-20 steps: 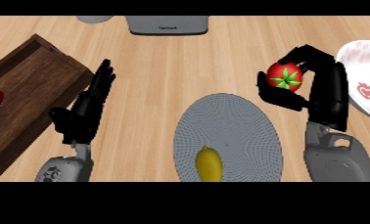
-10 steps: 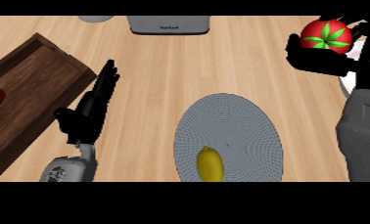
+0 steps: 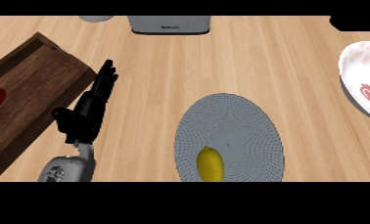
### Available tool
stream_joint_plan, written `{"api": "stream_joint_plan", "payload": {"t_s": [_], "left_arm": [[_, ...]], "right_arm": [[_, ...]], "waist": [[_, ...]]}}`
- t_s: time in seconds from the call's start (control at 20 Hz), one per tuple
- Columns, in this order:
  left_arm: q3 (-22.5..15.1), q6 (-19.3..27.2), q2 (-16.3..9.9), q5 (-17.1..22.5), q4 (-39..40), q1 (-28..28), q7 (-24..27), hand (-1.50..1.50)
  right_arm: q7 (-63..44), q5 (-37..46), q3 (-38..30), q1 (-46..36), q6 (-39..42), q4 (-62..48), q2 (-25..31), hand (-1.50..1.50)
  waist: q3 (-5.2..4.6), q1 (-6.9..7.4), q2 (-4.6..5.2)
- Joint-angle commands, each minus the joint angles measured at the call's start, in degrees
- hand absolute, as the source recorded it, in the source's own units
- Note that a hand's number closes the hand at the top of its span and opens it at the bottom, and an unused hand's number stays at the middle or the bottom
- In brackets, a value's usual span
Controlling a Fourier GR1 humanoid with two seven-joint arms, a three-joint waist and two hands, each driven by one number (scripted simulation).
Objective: Pick the tomato from the placemat and place it in the bowl
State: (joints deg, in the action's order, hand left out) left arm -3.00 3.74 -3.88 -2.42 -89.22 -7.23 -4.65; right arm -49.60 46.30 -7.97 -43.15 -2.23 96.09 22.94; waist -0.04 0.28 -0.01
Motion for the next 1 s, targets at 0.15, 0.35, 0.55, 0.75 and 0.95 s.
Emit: {"api": "stream_joint_plan", "payload": {"t_s": [0.15,0.35,0.55,0.75,0.95], "left_arm": [[-1.39,1.06,1.46,-1.61,0.51,0.48,0.51,0.0],[0.53,1.06,1.17,-1.2,4.27,-3.7,2.42,0.0],[1.64,0.95,0.24,-0.66,2.65,-4.35,-1.53,0.0],[0.89,-0.45,0.39,-0.29,2.0,-1.82,0.72,0.0],[0.57,-0.8,0.56,0.01,-0.04,-0.12,0.98,0.0]], "right_arm": [[5.16,0.91,-5.21,2.19,2.41,-9.81,8.18,1.5],[13.43,3.71,-4.71,5.79,-0.58,-19.33,11.03,1.5],[18.25,2.37,-9.16,8.09,-2.69,-24.57,14.14,1.5],[22.86,1.78,-12.07,6.74,-5.6,-32.43,16.34,1.5],[29.51,2.31,-13.43,10.54,-12.76,-40.8,15.35,1.5]], "waist": [[0.03,-0.17,0.07],[0.05,-0.06,0.42],[0.07,-0.22,0.21],[0.05,0.1,0.14],[0.08,0.3,0.19]]}}
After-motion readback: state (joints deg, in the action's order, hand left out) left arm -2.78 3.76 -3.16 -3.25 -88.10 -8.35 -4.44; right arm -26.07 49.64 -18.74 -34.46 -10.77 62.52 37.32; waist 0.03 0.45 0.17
